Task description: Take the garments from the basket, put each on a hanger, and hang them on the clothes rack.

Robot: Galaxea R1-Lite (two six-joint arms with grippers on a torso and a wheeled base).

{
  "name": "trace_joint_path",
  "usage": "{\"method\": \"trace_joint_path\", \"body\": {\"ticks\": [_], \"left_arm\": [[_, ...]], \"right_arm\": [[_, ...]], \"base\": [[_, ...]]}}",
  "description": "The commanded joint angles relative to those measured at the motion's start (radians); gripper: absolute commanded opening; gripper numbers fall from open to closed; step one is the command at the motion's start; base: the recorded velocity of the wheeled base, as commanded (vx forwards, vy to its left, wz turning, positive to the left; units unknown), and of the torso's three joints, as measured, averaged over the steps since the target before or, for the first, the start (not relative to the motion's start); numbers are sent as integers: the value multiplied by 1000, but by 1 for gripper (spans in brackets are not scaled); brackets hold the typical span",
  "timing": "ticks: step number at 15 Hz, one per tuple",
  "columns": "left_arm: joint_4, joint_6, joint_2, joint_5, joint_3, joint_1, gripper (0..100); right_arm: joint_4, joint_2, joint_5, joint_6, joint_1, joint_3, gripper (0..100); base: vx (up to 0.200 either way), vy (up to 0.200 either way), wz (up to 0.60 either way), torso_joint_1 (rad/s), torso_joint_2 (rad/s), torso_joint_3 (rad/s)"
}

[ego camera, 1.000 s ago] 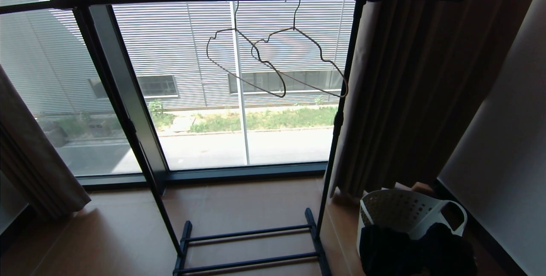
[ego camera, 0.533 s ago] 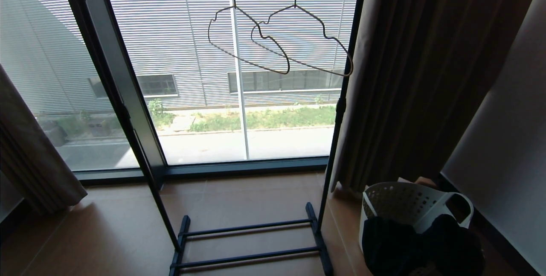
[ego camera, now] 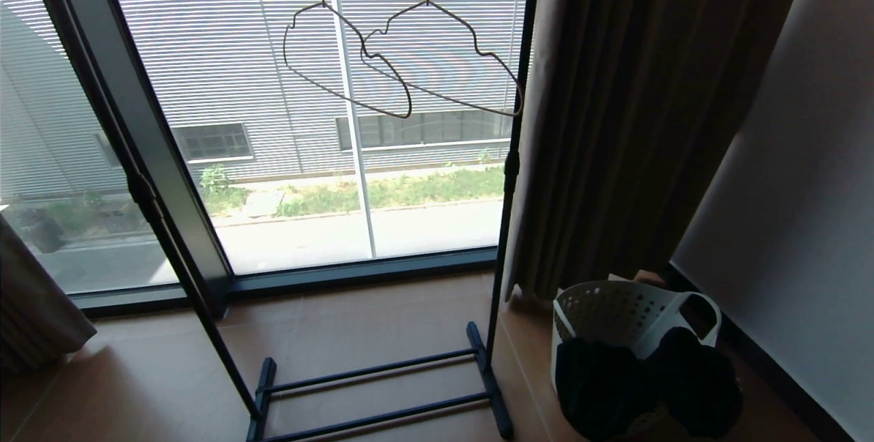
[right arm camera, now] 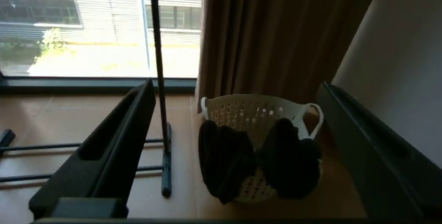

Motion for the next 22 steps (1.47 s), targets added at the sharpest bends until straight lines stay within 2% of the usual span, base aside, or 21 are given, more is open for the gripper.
{"method": "trace_joint_path", "body": {"ticks": [1,4,19,22], "left_arm": [[0,0,1,0,0,1,100],[0,0,1,0,0,1,100],[0,0,1,0,0,1,100],[0,0,1,0,0,1,100]], "right_arm": [[-1,0,0,0,1,0,100],[-1,0,0,0,1,0,100],[-1,0,-1,1,1,0,100],[-1,0,-1,1,1,0,100]], "base": [[0,0,-600,12,7,2],[0,0,0,0,0,0],[0,-200,0,1,1,2],[200,0,0,-1,1,2]]}}
